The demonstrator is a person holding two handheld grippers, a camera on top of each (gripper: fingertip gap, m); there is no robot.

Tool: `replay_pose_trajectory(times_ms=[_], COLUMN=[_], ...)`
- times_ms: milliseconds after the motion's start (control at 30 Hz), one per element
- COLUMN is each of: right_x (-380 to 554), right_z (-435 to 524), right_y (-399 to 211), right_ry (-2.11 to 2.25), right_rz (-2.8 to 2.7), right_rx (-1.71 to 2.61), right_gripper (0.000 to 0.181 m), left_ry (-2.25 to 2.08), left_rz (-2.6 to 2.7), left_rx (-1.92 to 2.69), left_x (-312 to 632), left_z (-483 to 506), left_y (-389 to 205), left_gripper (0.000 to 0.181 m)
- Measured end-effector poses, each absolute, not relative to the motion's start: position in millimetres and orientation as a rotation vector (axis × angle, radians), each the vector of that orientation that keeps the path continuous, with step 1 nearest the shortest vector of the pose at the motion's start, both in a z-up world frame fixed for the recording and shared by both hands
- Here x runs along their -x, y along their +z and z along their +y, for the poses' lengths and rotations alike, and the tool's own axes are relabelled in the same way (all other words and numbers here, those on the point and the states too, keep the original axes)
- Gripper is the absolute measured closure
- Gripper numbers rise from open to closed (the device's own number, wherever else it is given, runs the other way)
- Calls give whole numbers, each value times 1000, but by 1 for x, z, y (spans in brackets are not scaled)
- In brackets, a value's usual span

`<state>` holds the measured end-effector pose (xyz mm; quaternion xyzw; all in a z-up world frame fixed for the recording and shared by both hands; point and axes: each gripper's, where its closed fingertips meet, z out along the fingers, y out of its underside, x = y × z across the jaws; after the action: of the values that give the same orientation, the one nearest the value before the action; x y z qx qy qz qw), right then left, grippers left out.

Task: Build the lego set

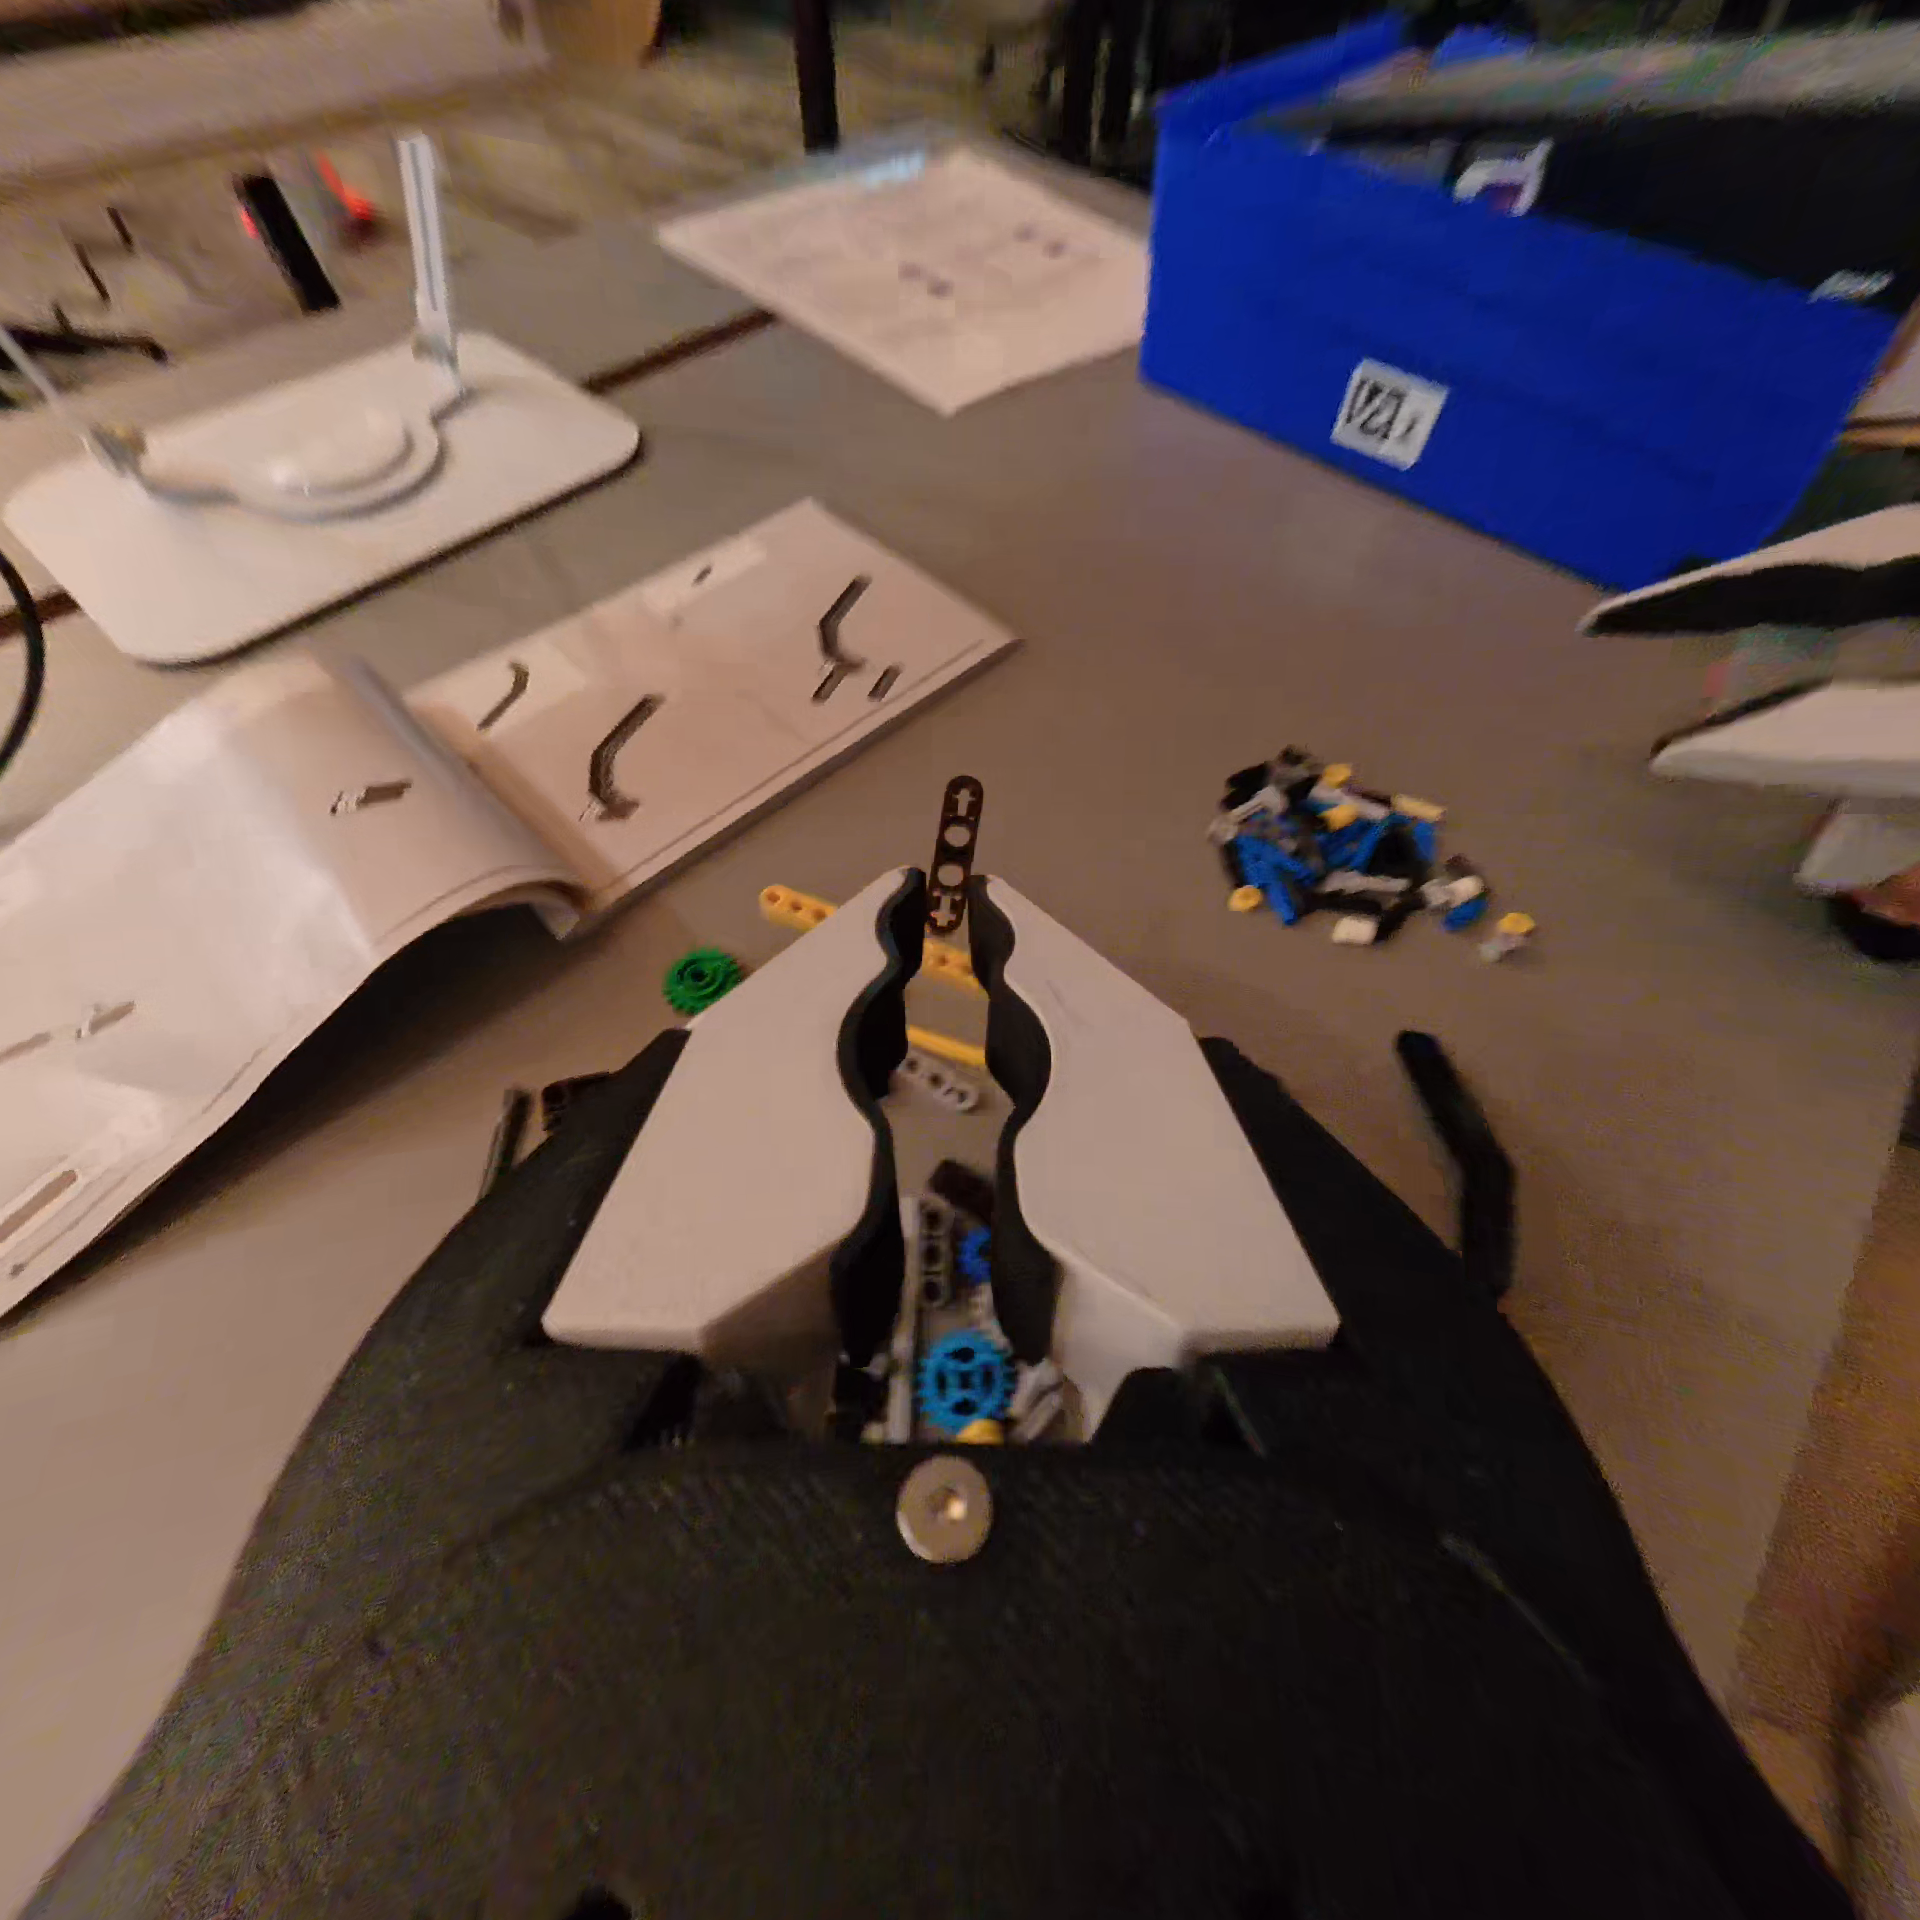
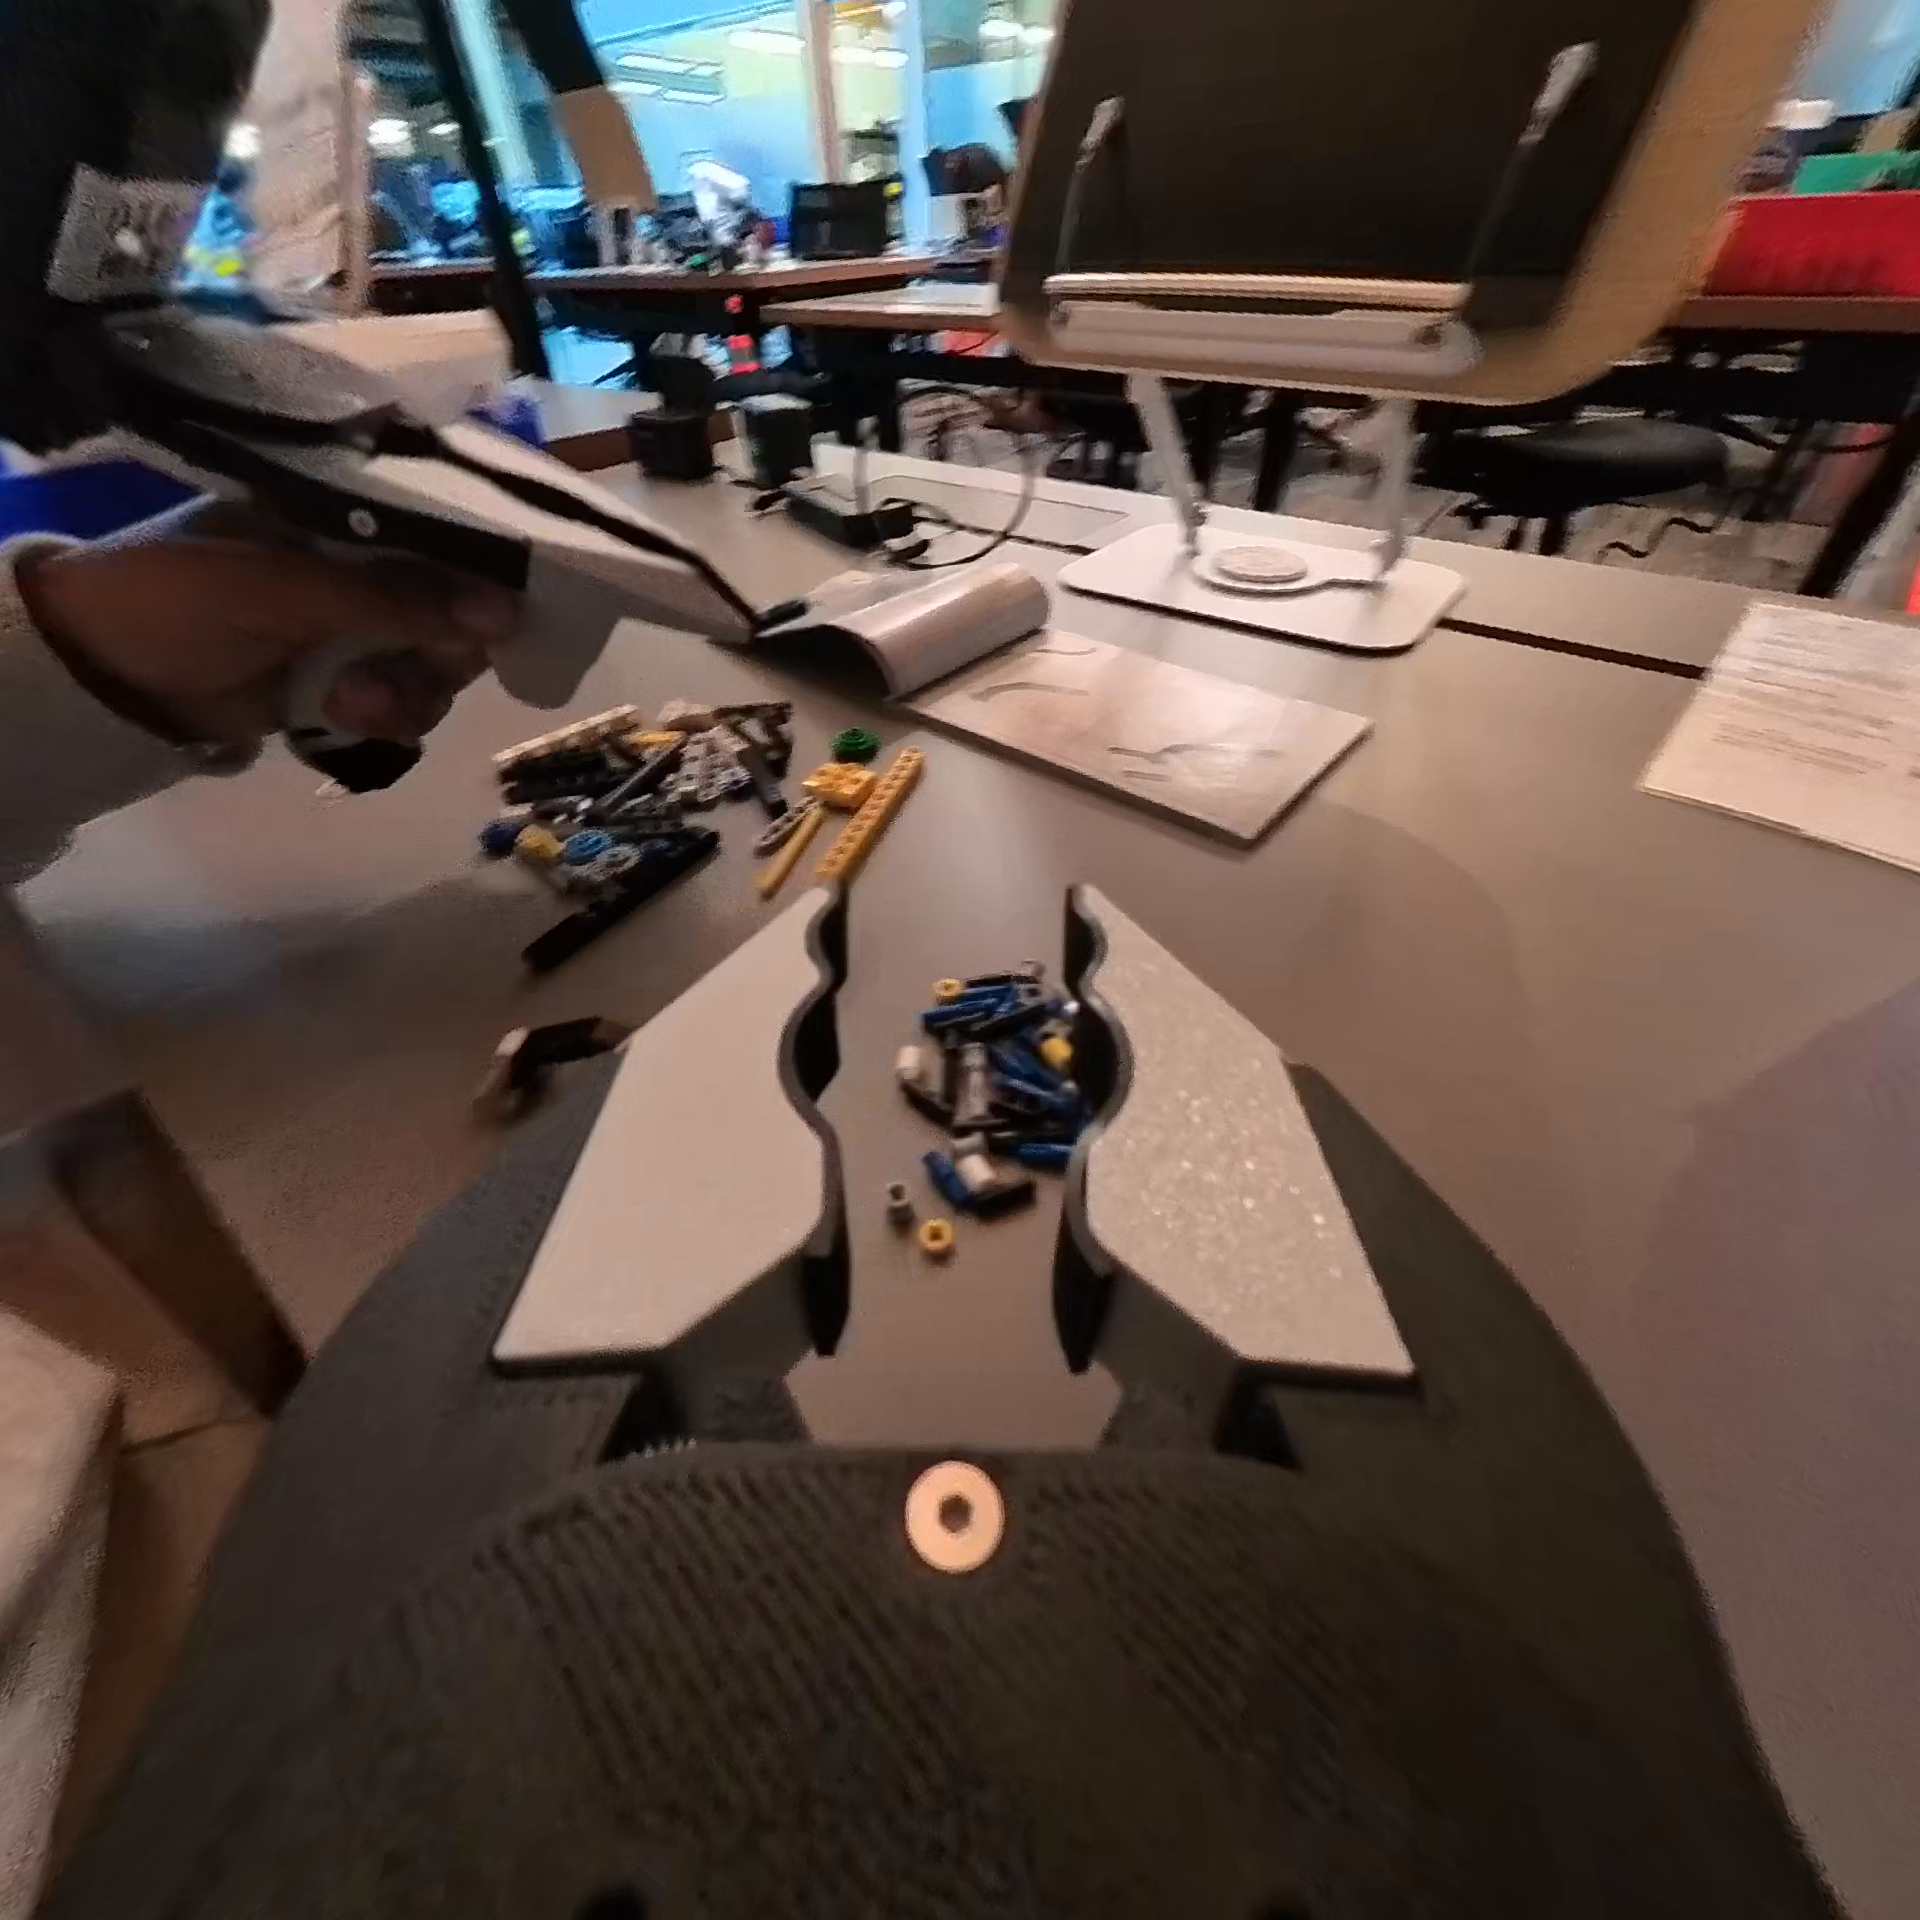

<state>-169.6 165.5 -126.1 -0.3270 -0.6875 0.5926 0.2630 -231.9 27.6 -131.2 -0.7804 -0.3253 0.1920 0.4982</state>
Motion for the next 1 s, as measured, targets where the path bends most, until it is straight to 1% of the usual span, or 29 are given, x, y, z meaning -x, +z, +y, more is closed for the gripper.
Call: replay_pose_trajectory(times_ms=[33,67,167,267,400,633,667,800,867,933,1000], right_x=[165,160,150,138,132,127,126,124,124,125,125], right_z=[158,151,134,121,116,114,114,116,118,121,122], right_y=[-127,-127,-106,-83,-79,-88,-89,-88,-88,-87,-87], right_ry=[1618,1649,1911,2185,2293,2419,2434,2455,2442,2441,2443], right_rz=[-1899,-1926,-1870,-1806,-1798,-1808,-1813,-1829,-1820,-1816,-1820], right_rx=[857,854,979,1057,1085,1174,1178,1163,1150,1138,1136], right_gripper=[136,134,141,142,143,165,175,180,180,180,180], left_ry=[474,468,322,202,227,265,270,258,226,152,79], left_rz=[-760,-722,-605,-629,-600,-552,-549,-548,-536,-541,-582], left_rx=[1854,1815,1606,1506,1545,1587,1582,1582,1549,1502,1455], left_x=[222,211,166,142,127,115,114,113,110,108,111], left_z=[34,43,76,91,106,117,116,117,117,116,112], left_y=[-125,-120,-95,-87,-93,-96,-96,-95,-91,-86,-84], left_gripper=[175,174,175,175,175,175,175,177,171,157,150])
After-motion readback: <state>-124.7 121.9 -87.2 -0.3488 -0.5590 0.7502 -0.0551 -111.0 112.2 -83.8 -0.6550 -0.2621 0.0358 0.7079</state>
